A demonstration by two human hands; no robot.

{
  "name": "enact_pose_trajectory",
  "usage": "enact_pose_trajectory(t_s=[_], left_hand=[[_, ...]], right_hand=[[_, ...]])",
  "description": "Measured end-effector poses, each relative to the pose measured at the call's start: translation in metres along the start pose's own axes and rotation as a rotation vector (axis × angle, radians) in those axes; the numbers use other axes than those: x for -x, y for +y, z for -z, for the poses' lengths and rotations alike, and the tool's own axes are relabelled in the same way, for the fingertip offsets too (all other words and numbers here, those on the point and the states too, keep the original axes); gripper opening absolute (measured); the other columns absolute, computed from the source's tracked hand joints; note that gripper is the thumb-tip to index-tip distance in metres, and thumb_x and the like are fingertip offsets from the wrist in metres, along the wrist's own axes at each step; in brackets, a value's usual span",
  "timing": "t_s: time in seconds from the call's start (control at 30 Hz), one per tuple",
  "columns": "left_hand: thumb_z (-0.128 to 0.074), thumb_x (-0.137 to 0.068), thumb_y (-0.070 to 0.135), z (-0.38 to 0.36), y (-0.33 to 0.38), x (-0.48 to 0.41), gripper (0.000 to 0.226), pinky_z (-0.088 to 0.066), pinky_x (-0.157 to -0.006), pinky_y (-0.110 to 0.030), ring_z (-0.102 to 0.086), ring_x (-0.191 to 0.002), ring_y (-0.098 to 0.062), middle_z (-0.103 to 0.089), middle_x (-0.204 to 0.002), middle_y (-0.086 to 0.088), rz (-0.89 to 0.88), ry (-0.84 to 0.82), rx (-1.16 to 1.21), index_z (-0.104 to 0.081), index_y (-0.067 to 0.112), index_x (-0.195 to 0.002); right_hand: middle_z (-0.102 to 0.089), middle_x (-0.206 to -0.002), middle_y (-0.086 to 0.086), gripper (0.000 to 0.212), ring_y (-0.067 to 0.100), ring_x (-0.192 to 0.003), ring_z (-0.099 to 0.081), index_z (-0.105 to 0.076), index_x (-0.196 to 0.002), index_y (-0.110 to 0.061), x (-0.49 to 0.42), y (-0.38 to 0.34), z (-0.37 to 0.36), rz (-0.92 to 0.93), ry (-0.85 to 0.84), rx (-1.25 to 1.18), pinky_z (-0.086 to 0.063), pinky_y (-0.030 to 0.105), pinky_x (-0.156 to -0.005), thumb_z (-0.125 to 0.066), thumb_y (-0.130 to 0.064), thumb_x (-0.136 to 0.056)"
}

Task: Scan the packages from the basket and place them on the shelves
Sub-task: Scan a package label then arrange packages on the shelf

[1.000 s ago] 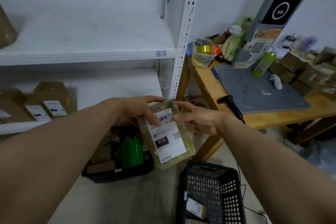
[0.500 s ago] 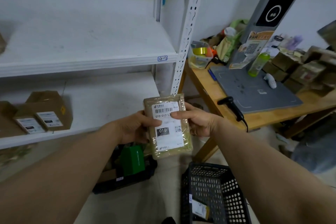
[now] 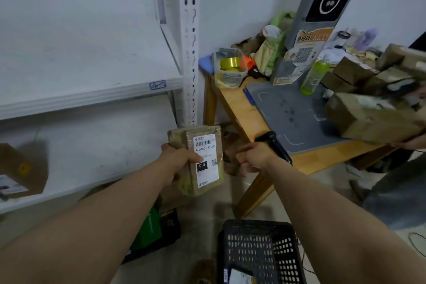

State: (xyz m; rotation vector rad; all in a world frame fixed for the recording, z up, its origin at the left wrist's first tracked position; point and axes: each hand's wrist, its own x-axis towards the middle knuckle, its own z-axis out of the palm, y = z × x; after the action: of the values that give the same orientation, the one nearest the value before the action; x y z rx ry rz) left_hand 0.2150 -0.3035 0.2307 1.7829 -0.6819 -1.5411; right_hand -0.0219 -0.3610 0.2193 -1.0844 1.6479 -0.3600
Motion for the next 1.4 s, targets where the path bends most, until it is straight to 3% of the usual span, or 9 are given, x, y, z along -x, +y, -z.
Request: enact_pose_trajectory(t_s=[0.13, 0.3, 0.47, 0.57, 0.67, 0.83, 0.9, 1.0, 1.4], left_hand=[[-0.088, -0.066, 0.004, -0.039, 0.012, -0.036, 0.091, -0.055, -0.092, -0.052, -0.065, -0.106, -0.035, -0.064, -0.12, -0.011, 0.026, 0.07, 0.01, -0.029, 0.014, -0.134], [-0.089, -0.065, 0.007, -0.068, 0.016, -0.069, 0.087, -0.056, -0.085, -0.049, -0.064, -0.107, -0.034, -0.065, -0.121, -0.01, 0.105, 0.086, -0.025, -0.034, 0.016, -0.132], [-0.087, -0.07, 0.004, -0.083, 0.026, -0.09, 0.085, -0.049, -0.079, -0.044, -0.059, -0.105, -0.03, -0.061, -0.12, -0.009, 0.129, 0.088, -0.071, -0.028, 0.015, -0.132], [-0.086, -0.071, 0.003, -0.084, 0.025, -0.096, 0.09, -0.048, -0.082, -0.045, -0.058, -0.111, -0.032, -0.059, -0.123, -0.01, 0.16, 0.097, -0.091, -0.025, 0.014, -0.136], [-0.084, -0.072, 0.002, -0.078, 0.02, -0.1, 0.09, -0.046, -0.082, -0.044, -0.057, -0.107, -0.029, -0.059, -0.117, -0.007, 0.195, 0.129, -0.064, -0.024, 0.013, -0.138], [-0.084, -0.072, 0.001, -0.057, 0.015, -0.102, 0.092, -0.048, -0.083, -0.043, -0.056, -0.105, -0.029, -0.058, -0.119, -0.009, 0.213, 0.235, 0.021, -0.022, 0.011, -0.14], [-0.083, -0.073, 0.001, -0.046, 0.012, -0.1, 0.092, -0.052, -0.087, -0.042, -0.056, -0.104, -0.029, -0.057, -0.112, -0.01, 0.213, 0.289, 0.044, -0.02, 0.011, -0.14], [-0.087, -0.07, 0.006, -0.031, 0.008, -0.097, 0.107, -0.053, -0.097, -0.053, -0.057, -0.115, -0.033, -0.056, -0.123, -0.014, 0.223, 0.345, 0.065, -0.013, 0.014, -0.147], [-0.088, -0.07, 0.009, -0.006, 0.001, -0.09, 0.094, -0.054, -0.09, -0.045, -0.056, -0.103, -0.028, -0.055, -0.115, -0.012, 0.211, 0.415, 0.075, -0.021, 0.014, -0.136]], right_hand=[[-0.068, -0.106, 0.014, 0.022, 0.03, -0.096, -0.065, -0.069, -0.112, -0.007, -0.055, 0.008, 0.05, 0.036, 0.2, 0.28, -0.056, 0.042, -0.083, -0.06, -0.017, -0.096], [-0.061, -0.118, 0.013, 0.039, 0.033, -0.106, -0.062, -0.052, -0.131, -0.015, -0.11, 0.036, 0.083, -0.095, 0.301, 0.352, -0.055, 0.048, -0.093, -0.058, -0.03, -0.095], [-0.064, -0.106, 0.011, 0.035, 0.032, -0.099, -0.063, -0.055, -0.127, -0.016, -0.153, 0.063, 0.095, -0.154, 0.247, 0.344, -0.054, 0.053, -0.092, -0.056, -0.028, -0.094], [-0.062, -0.116, 0.014, 0.041, 0.035, -0.109, -0.061, -0.049, -0.137, -0.013, -0.158, 0.065, 0.095, -0.153, 0.187, 0.442, -0.051, 0.05, -0.096, -0.053, -0.023, -0.097], [-0.06, -0.115, 0.019, 0.03, 0.037, -0.108, -0.06, -0.051, -0.122, -0.004, -0.149, 0.052, 0.092, -0.129, 0.033, 0.323, -0.052, 0.055, -0.097, -0.059, -0.013, -0.095], [-0.059, -0.097, 0.02, 0.038, 0.034, -0.083, -0.058, -0.059, -0.121, -0.005, -0.122, 0.011, 0.079, -0.122, -0.411, 0.004, -0.053, 0.047, -0.08, -0.062, 0.008, -0.086], [-0.062, -0.086, 0.015, 0.028, 0.028, -0.074, -0.061, -0.062, -0.11, -0.007, -0.112, -0.01, 0.067, -0.079, -0.499, -0.02, -0.055, 0.042, -0.07, -0.064, 0.008, -0.086], [-0.061, -0.073, 0.01, 0.022, 0.02, -0.059, -0.058, -0.063, -0.107, -0.006, -0.103, -0.033, 0.049, -0.033, -0.536, -0.044, -0.05, 0.03, -0.051, -0.072, -0.003, -0.087], [-0.063, -0.072, 0.007, 0.026, 0.018, -0.057, -0.058, -0.066, -0.109, -0.006, -0.09, -0.061, 0.005, 0.031, -0.605, -0.053, -0.049, 0.031, -0.051, -0.077, -0.013, -0.086]])
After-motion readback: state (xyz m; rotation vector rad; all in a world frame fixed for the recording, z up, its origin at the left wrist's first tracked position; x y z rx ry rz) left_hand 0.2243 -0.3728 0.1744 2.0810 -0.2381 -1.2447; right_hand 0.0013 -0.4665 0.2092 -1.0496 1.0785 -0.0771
